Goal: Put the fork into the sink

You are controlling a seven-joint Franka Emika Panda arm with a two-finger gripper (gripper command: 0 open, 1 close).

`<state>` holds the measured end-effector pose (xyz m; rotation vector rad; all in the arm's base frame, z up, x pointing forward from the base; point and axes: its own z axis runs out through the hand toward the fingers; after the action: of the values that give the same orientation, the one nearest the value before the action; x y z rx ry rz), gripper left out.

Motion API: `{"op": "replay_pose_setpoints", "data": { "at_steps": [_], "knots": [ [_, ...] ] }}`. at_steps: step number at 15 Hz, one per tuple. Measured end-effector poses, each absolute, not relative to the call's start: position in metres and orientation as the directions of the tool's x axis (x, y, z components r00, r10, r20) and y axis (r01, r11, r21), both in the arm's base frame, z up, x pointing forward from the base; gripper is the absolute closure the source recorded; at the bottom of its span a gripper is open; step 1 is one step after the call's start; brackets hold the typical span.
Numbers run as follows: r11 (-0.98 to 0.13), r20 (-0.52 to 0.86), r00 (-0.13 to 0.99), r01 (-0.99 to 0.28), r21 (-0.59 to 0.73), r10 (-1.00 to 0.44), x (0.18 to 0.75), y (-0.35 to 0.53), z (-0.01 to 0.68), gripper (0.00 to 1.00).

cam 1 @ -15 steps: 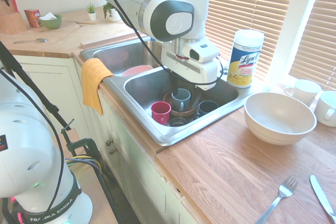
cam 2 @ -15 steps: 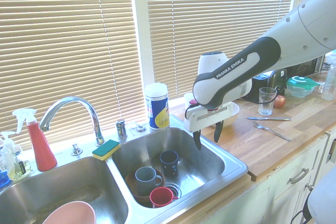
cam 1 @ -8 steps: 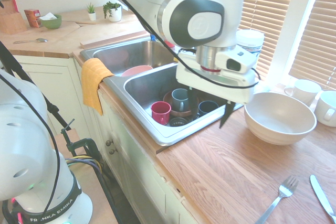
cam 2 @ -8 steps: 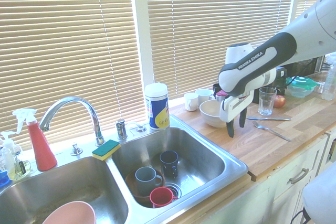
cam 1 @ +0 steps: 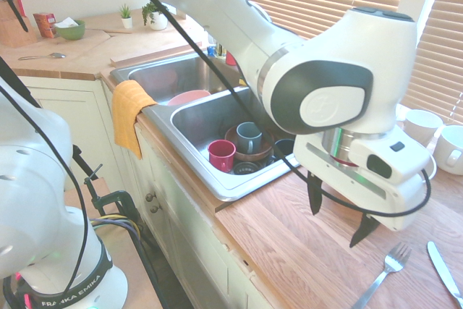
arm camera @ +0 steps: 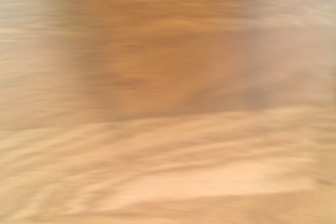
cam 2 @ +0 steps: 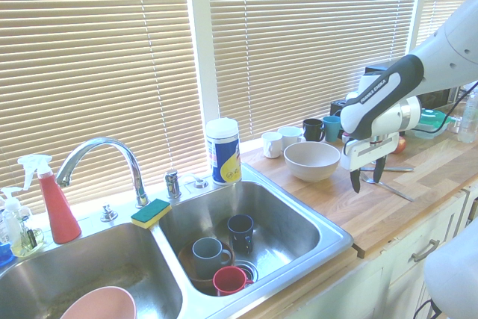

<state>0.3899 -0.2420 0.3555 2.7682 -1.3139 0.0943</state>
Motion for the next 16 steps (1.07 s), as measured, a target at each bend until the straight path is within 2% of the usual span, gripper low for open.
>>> {"op": "replay_pose_setpoints", "data": {
  "at_steps": [8,9,16],
  "knots": [
    [-0.57,0.05,0.569,-0.822,-0.001,-0.821,0.403,-0.31,0.344,0.0],
    [-0.576,0.044,0.575,-0.818,0.0,-0.817,0.404,-0.316,0.34,1.0],
    [-0.64,0.027,0.639,-0.769,0.005,-0.768,0.406,-0.331,0.327,1.0]
  ]
}}
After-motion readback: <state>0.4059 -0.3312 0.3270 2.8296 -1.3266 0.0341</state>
